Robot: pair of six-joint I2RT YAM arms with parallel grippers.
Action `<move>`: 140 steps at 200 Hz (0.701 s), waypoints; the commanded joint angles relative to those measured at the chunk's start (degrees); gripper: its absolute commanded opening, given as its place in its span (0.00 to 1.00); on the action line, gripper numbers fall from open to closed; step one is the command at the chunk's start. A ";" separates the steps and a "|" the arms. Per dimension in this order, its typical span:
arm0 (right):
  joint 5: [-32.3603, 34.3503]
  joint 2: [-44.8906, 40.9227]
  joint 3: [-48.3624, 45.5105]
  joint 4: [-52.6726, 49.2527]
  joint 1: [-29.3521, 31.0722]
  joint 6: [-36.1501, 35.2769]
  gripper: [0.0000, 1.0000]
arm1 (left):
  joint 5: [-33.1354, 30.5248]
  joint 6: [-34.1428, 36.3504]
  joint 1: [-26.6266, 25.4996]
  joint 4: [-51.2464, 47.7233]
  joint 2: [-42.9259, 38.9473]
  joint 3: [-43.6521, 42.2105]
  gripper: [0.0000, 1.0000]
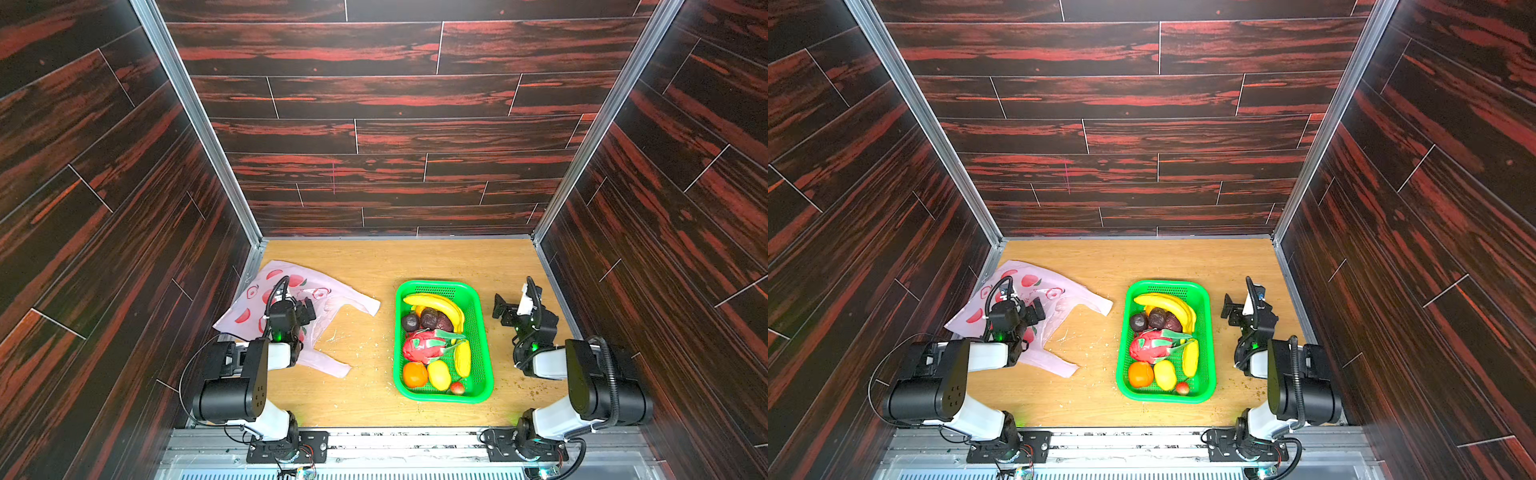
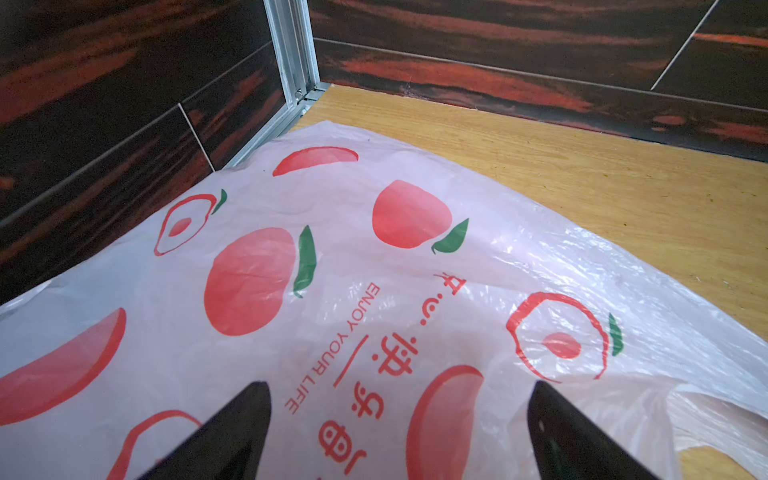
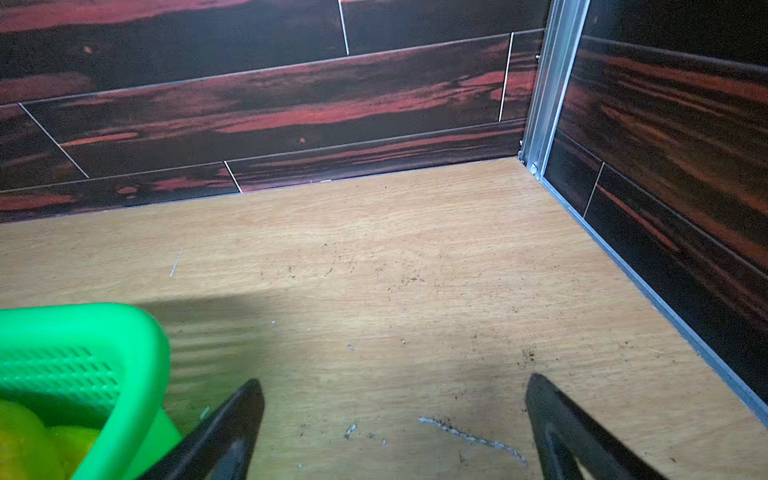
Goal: Place the fake fruits into the plastic bag and tie a complex knot
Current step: 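Grasp the edge of the pink apple-print bag with the left gripper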
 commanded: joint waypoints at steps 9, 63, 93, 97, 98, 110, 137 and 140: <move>-0.05 1.16 0.89 0.18 0.14 -0.11 0.99 | -0.46 0.64 -0.14 -0.13 -1.28 0.71 0.99; 0.63 -0.10 -0.59 2.15 0.18 0.48 0.99 | -0.51 0.47 -0.08 2.20 -2.18 -0.67 0.99; 2.03 -11.38 0.67 -11.00 0.14 1.60 0.99 | -3.01 -0.23 -0.15 0.01 -13.29 -4.22 0.98; 1.83 -13.06 1.30 -13.44 0.13 1.89 0.99 | -3.42 -0.53 -0.16 -3.17 -15.63 -3.77 0.98; 1.81 -13.42 1.42 -14.00 0.16 1.98 0.99 | -3.46 -0.58 -0.12 -3.95 -16.16 -3.60 0.98; 1.42 -18.11 3.72 -22.75 0.17 3.29 0.99 | -3.90 -1.12 -0.16 -16.75 -22.87 -0.09 0.98; -0.63 -26.71 11.31 -43.31 0.18 7.50 0.99 | -4.87 -2.72 -0.32 -36.16 -32.16 7.28 0.97; -1.01 -27.37 12.20 -45.33 0.15 7.94 0.99 | -4.64 -3.10 -0.36 -37.50 -32.74 7.74 0.97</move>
